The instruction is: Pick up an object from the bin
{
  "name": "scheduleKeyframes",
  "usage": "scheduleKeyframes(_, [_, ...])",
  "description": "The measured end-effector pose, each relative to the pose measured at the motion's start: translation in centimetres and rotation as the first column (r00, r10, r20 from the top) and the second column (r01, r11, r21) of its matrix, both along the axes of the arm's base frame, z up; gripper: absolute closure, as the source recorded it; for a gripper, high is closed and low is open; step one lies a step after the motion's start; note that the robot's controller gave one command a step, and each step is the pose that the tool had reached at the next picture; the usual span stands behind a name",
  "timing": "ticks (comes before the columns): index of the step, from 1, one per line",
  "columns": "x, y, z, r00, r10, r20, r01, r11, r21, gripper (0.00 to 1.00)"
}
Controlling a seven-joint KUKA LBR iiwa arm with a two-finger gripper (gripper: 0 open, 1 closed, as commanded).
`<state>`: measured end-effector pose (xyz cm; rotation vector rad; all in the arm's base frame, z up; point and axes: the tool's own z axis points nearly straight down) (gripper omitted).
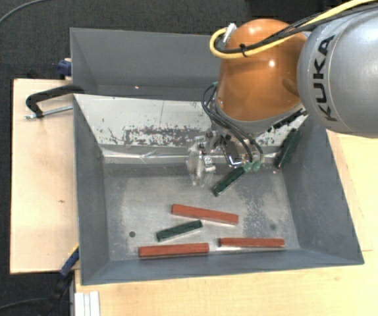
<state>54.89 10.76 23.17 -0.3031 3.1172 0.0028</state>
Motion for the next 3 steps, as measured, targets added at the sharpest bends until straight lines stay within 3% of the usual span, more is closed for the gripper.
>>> scheduleKeyframes(1, [-0.1,0.0,-0.2,1.000,-0.001,-0.004,0.001,1.000,0.000,0.00])
scheduleKeyframes(2, [-5.9,-3.6,-15.6,0.990,-0.141,-0.016,0.141,0.990,-0.003,0.00])
scheduleKeyframes(3, [0.3,-6.1,-16.0,0.998,0.061,-0.002,-0.061,0.998,-0.002,0.00])
